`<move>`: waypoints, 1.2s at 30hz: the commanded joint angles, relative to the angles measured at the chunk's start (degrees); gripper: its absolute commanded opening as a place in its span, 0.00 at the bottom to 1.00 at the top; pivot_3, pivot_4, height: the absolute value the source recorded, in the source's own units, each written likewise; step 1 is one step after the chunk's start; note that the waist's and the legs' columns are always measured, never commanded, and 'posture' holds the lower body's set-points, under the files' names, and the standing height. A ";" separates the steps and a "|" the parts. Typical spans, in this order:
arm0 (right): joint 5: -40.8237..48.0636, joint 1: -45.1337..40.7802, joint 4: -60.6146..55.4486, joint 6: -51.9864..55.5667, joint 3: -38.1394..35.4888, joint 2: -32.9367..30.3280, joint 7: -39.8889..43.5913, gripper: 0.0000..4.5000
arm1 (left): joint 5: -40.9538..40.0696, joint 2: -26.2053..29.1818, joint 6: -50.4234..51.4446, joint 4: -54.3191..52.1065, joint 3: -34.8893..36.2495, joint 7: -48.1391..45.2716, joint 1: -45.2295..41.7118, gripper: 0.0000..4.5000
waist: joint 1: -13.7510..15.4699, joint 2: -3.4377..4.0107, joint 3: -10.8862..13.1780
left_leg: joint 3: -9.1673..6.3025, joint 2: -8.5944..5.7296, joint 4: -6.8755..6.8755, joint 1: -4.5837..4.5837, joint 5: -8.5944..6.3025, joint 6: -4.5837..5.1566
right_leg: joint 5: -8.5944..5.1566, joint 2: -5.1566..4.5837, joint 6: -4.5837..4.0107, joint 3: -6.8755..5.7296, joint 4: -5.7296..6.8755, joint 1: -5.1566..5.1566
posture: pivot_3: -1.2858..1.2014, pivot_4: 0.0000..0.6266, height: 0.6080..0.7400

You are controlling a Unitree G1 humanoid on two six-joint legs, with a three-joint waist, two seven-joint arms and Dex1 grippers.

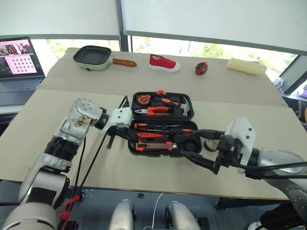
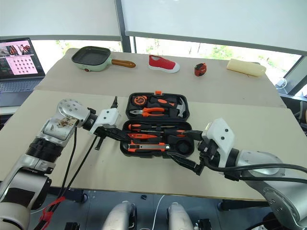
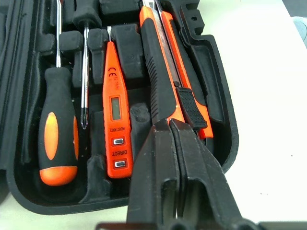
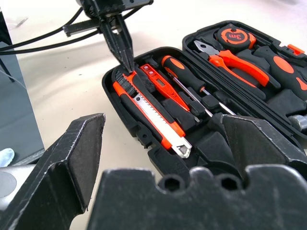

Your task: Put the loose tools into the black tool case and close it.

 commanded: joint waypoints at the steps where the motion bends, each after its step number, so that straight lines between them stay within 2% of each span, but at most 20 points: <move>1: -0.05 -0.68 -0.86 -1.22 -0.81 0.07 -0.01 1.00 | 2.29 0.83 -2.46 -0.25 -0.88 0.76 0.34 0.01 | 0.05 0.00 0.00 | 0.00 0.00 0.00 0.01 0.00 0.00 | 0.00 0.00 0.00 0.00 0.00 0.01 | 0.52 0.24 1.00; 18: 0.30 -0.29 -0.90 -0.72 -1.37 -0.03 -0.92 1.00 | 6.30 -2.04 -8.26 1.84 -4.18 3.63 2.88 0.01 | 0.11 0.19 -0.15 | 0.02 -0.01 -0.01 0.10 0.00 0.00 | 0.00 0.00 0.00 0.01 -0.01 0.09 | 0.52 0.24 1.00; 25: -0.27 0.08 -0.44 -1.01 -1.44 -0.10 -0.71 1.00 | 4.13 -1.98 -7.33 0.59 -2.28 2.91 1.77 0.01 | 0.10 0.20 -0.16 | 0.02 0.00 -0.01 0.10 0.00 0.00 | 0.00 0.00 0.00 0.01 0.00 0.10 | 0.52 0.24 1.00; 28: -0.48 0.05 -0.02 -1.10 -1.39 -0.10 -0.52 1.00 | -0.46 -3.50 -2.60 -1.65 -0.17 0.76 -1.56 0.01 | 0.15 0.19 -0.15 | 0.02 0.00 0.00 0.10 0.00 0.00 | 0.00 0.00 0.00 0.01 0.00 0.08 | 0.52 0.24 1.00; 31: -0.84 -0.15 0.39 -1.22 -1.03 0.07 -0.36 1.00 | -0.99 -5.78 -1.04 -2.78 -0.99 0.59 -3.97 0.01 | 0.54 0.18 -0.14 | 0.02 -0.02 0.03 0.03 0.00 0.00 | 0.00 -0.01 0.01 0.01 -0.01 0.06 | 0.52 0.24 1.00; 36: -1.14 -0.96 0.46 -0.95 -0.16 0.72 -0.78 1.00 | 3.67 -9.42 -7.80 0.98 -5.38 2.15 -4.92 0.01 | 0.40 0.19 -0.15 | 0.00 -0.03 0.01 0.04 0.00 0.00 | 0.00 0.01 0.01 0.03 -0.02 0.06 | 0.52 0.24 1.00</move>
